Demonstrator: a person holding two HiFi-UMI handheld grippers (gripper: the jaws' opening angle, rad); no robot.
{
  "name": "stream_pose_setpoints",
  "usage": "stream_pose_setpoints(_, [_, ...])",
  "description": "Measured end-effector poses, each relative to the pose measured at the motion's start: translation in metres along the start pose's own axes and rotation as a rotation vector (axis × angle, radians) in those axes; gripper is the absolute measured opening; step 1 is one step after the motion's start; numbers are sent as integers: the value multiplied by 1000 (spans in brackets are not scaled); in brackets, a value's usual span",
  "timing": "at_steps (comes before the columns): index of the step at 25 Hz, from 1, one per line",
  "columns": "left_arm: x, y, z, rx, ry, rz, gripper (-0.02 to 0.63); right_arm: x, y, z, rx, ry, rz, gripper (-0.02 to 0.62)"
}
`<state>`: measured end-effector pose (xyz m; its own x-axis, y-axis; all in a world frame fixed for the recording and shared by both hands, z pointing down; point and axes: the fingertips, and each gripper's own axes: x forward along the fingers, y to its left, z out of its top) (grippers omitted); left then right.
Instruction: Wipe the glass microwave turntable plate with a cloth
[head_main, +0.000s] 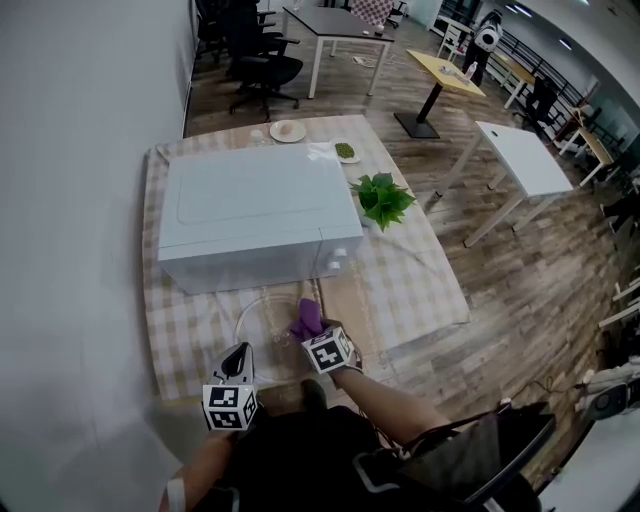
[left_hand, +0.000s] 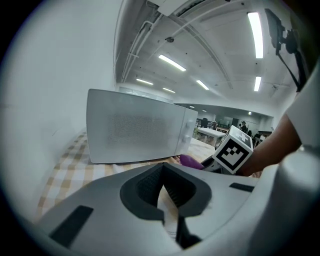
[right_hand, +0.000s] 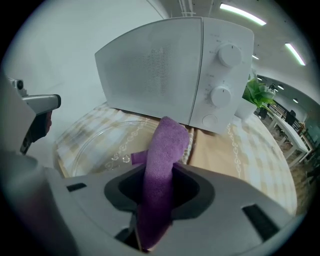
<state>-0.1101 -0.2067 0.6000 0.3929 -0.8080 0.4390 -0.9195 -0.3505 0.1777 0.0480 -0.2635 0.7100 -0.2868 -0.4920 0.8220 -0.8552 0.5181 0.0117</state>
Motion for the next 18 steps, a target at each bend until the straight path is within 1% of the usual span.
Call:
stream_pose_setpoints(2, [-3,1,-2,2,2,0,3,-5,6,2,-8,-10,7,133])
stream_pose_setpoints(4, [-5,3,-4,-2,3,3,3,-12,20,10,-19,-36,40,135])
stream_pose_setpoints(6, [-7,8,-5,-7,0,14,3,-17,42,22,-38,-67,90,133])
stream_pose_setpoints(9, [-15,19,-7,-35,2,46,3,-23,85,34,-66,-103,195,135])
stream_pose_setpoints(11, [-22,28,-7,-69,-2,73,3,-27,114,38,-63,-108,267,135])
stream_pose_setpoints(13, [-29,37,-6,-79,-10,99,3,-26,141,38,-84,-108,323,135])
stream_pose_setpoints(15, [-35,42,-8,-65,-8,115,3,-23,162,33,-129,-97,361,135])
stream_pose_setpoints(18, [-38,45,-14,-52,6,123,3,-16,180,25,-184,-75,389,135])
